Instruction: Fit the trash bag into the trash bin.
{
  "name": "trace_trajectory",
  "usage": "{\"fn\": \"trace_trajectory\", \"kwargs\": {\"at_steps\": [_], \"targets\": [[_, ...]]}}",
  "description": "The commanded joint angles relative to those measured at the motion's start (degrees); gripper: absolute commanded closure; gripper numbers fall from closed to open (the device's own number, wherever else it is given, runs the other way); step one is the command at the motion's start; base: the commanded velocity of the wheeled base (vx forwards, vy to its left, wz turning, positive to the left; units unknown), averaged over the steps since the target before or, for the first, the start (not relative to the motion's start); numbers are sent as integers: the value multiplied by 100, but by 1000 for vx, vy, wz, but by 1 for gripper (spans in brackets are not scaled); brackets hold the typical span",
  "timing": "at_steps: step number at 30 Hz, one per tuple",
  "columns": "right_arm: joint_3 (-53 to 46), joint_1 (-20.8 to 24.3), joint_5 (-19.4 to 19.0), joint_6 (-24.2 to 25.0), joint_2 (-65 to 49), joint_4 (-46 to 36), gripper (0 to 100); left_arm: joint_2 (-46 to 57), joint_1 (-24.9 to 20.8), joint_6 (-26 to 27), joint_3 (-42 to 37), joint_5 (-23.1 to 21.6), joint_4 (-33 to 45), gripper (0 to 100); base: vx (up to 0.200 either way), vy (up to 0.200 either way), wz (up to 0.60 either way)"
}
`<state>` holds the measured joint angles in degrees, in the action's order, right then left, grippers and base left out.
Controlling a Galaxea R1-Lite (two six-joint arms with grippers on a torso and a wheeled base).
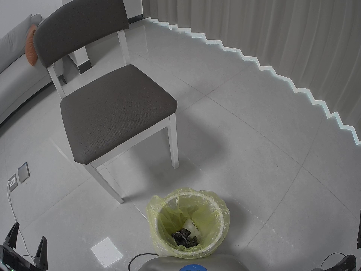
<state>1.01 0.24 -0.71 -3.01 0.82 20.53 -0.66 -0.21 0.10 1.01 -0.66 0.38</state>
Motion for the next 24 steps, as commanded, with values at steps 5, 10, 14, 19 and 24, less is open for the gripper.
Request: {"fn": "trace_trajectory", "kwargs": {"at_steps": [5, 10, 14, 19, 24], "targets": [[-101, 2, 246, -7, -47, -629, 0, 66, 3, 34, -101, -13, -3, 0, 0, 0, 0], [-101, 2, 264, 29, -47, -1086, 0, 66, 3, -10, -101, -4, -3, 0, 0, 0, 0], [-101, 2, 264, 152, -47, -1561, 0, 66, 3, -10, -101, -4, -3, 0, 0, 0, 0], [-101, 2, 264, 160, -47, -1745, 0, 66, 3, -36, -101, -4, -3, 0, 0, 0, 0], [-101, 2, 194, 204, -47, -2018, 0, 66, 3, -45, -101, -4, -3, 0, 0, 0, 0]]}}
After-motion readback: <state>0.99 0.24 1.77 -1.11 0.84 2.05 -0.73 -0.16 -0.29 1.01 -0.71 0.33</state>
